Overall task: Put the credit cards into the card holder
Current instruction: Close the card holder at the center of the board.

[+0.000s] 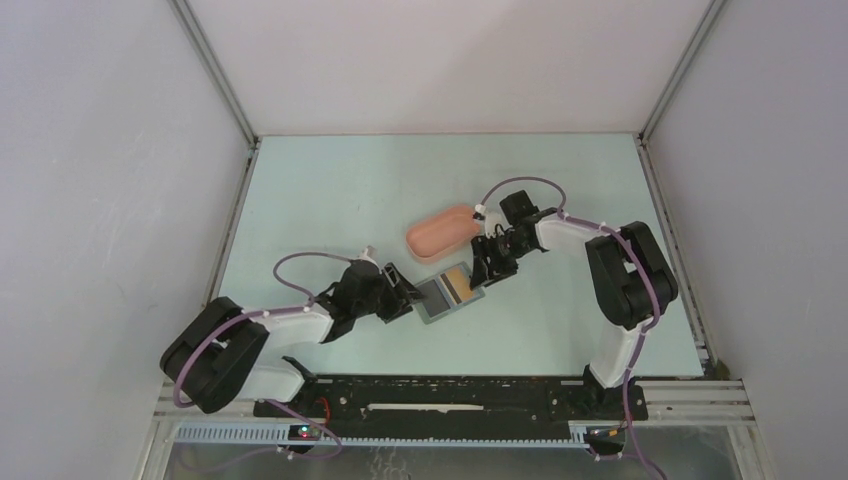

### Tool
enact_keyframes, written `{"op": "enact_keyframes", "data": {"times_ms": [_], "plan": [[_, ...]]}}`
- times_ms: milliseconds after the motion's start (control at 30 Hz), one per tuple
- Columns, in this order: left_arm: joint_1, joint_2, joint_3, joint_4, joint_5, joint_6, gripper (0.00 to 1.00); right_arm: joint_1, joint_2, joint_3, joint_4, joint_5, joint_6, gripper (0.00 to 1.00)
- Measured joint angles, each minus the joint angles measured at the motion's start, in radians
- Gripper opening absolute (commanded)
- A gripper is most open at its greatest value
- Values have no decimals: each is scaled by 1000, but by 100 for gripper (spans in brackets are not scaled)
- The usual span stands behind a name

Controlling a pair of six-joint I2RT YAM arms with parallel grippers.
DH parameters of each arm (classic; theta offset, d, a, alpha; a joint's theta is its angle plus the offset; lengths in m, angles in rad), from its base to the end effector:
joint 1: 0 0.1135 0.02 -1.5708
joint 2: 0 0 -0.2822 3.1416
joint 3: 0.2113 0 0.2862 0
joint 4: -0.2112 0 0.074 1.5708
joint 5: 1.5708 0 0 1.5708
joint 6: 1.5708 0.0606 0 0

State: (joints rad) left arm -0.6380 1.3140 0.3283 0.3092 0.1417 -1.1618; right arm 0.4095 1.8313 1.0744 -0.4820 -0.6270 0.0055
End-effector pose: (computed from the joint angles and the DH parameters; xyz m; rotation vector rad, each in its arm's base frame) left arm 0.2017 -0.1602 0.1024 -0.5628 2.4269 -1.0452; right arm 0.3321 0.1829 0.1213 -0.7076 2.7007 0.9806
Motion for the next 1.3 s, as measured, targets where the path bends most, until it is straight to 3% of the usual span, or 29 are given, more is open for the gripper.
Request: {"op": "enact_keyframes", "data": {"times_ms": [633,933,1300], "plan": [[-8,126,2,232,54,28,61,49,69,52,-17,-73,5,55],[-20,35,13,228,64,109,61,31,73,52,-22,-99,4,56],[-25,159,163,208,137,151,60,-58,77,52,-54,-163,-29,60]]}}
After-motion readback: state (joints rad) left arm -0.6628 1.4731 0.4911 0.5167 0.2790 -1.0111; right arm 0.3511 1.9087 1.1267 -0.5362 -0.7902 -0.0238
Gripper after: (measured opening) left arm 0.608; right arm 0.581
